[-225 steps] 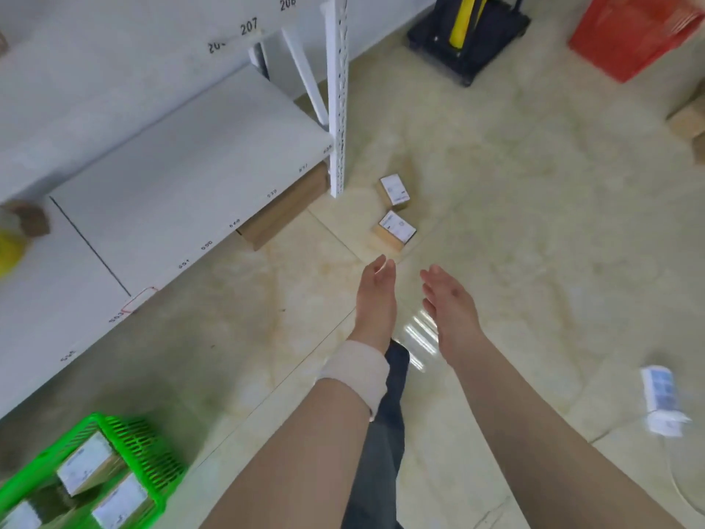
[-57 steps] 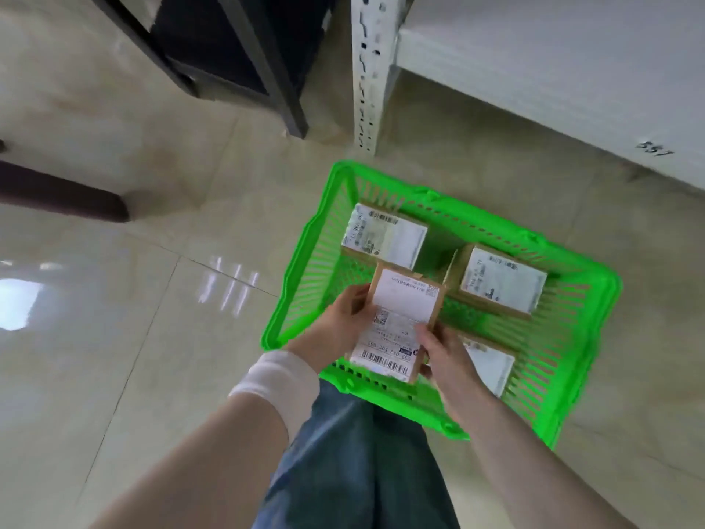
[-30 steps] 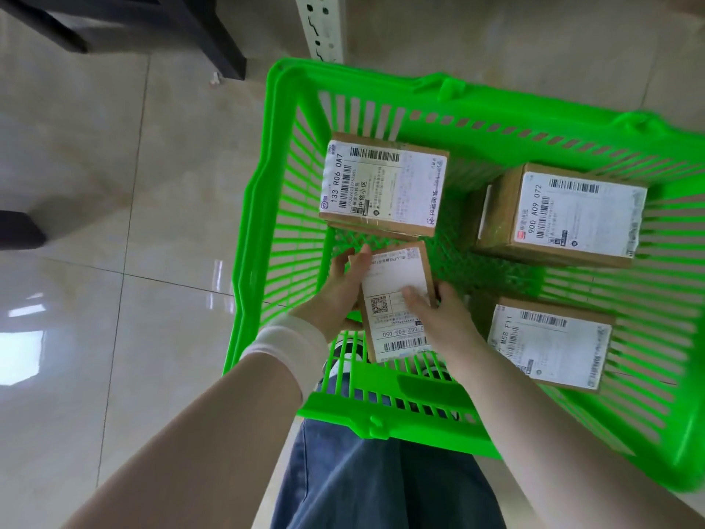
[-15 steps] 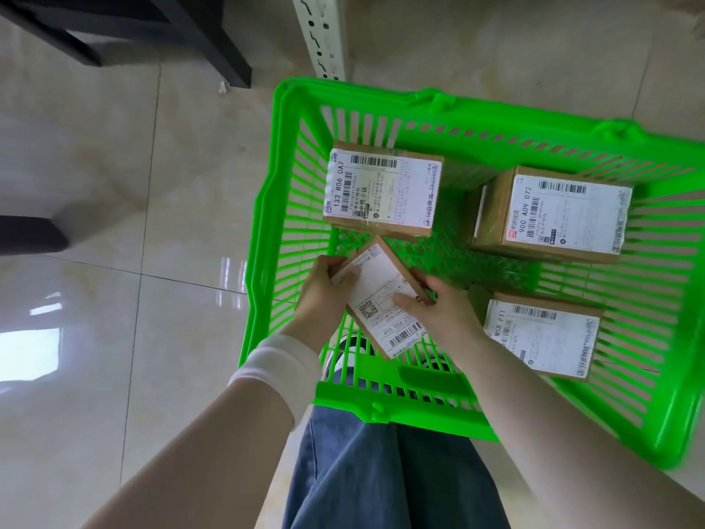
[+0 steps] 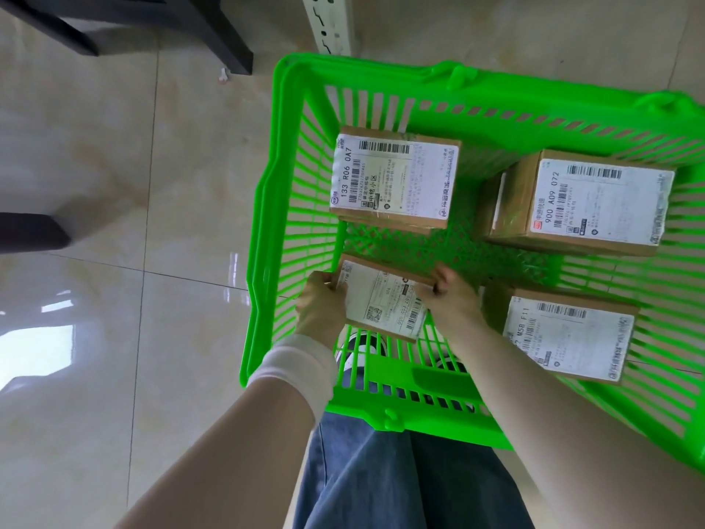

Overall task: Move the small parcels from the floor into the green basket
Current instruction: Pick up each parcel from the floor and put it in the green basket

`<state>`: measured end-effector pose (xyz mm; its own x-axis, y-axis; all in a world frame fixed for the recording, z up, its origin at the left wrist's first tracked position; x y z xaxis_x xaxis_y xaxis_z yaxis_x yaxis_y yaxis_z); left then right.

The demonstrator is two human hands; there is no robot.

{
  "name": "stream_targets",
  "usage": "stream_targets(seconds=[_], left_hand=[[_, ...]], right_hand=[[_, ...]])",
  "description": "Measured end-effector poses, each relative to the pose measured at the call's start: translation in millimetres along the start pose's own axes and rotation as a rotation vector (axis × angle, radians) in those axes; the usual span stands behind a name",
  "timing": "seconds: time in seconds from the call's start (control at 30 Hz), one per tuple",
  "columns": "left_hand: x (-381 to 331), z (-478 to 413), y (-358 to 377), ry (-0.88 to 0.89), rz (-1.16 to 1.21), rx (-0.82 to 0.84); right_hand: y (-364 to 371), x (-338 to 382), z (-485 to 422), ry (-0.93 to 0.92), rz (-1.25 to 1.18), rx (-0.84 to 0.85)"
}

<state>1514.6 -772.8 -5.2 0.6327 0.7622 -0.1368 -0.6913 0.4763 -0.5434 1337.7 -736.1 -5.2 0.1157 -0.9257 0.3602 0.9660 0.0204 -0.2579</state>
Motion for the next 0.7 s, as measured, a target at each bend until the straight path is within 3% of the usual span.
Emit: stream_targets(seconds=[0.2,0.43,0.57,0.7], left_hand=[[-3.0,-10.7,9.3,0.026,-0.177,0.033],[-2.5,-6.2,13.2,-0.005,-0.183,0.067],[-12.3,34.0,-4.5,-0.051,-0.023,0.045],[-43.1,127.7,-47.7,0.029,0.295,-0.022]], right_hand=[[5.5,-6.1,-12.9,-0.008,0.154,-0.041],[6.0,-6.7,-12.0,-0.010,0.255,-0.018],[-2.1,3.6,24.4,0.036,0.174,0.006],[-32.9,34.0,109.5,0.016,-0.083,-0.003]])
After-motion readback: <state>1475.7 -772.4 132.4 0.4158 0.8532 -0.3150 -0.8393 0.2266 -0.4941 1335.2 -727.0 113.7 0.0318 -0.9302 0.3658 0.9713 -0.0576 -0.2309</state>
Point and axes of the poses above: each hand's wrist, its own z-axis away from the middle knuckle, its own y-axis out of the palm, x = y × z, the point moved 5 cm from there along -z, towards the middle knuckle, and after that the axes turned 2 degrees about -x, right-handed, at the moved point
